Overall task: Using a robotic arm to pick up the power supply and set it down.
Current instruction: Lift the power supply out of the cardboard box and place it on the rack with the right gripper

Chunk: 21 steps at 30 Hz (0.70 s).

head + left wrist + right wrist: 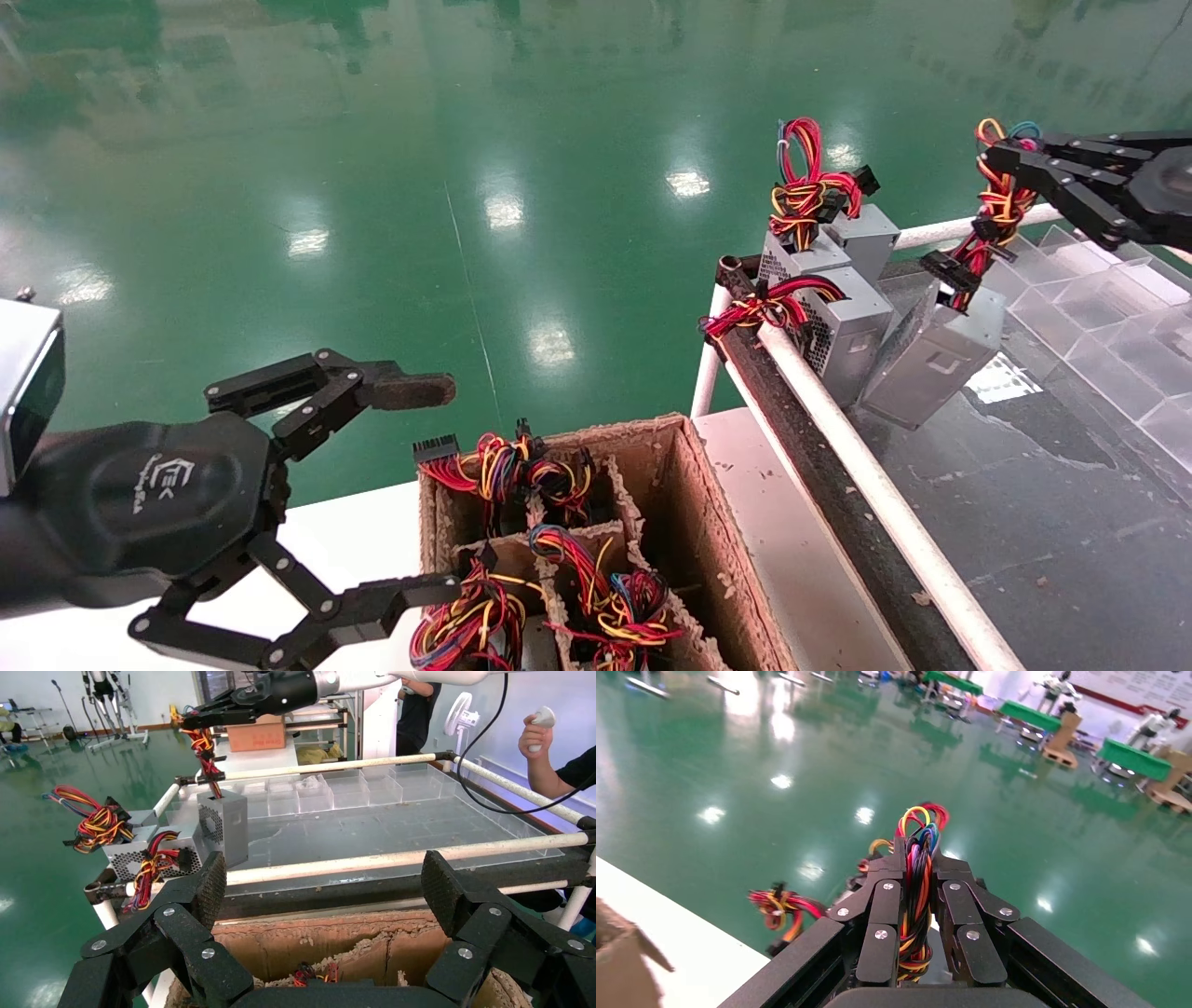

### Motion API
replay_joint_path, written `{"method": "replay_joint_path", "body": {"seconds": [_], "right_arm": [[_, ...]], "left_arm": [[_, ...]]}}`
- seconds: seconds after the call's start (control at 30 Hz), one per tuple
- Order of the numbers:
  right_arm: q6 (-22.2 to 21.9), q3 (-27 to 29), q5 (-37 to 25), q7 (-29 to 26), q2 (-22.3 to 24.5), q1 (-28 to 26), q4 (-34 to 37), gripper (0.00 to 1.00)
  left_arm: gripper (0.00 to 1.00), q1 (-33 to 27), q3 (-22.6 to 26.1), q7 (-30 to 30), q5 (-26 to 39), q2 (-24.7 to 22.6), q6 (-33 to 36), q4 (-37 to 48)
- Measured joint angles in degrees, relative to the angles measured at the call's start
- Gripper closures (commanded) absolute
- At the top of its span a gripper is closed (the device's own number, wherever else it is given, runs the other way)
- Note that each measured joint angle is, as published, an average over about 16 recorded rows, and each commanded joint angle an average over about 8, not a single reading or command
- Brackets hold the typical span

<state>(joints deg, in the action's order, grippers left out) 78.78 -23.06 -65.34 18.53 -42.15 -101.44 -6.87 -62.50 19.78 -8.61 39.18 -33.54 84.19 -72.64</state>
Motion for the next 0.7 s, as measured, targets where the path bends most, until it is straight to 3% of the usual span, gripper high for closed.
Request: {"method": "replay_joint_path", "body": {"seconds": [0.33,0.7], "right_arm": [[-6.7,-1.6,-2.6,2.5,-4.3,-3.0,2.5,1.00],[-8.6,-2.9,-4.6,4.6,-7.2,-4.8,3.5,1.00]], "left_arm": [[0.00,0.0,0.0,0.0,0.0,0.0,0.0,0.0],[0.00,0.0,0.0,0.0,0.0,0.0,0.0,0.0]]}}
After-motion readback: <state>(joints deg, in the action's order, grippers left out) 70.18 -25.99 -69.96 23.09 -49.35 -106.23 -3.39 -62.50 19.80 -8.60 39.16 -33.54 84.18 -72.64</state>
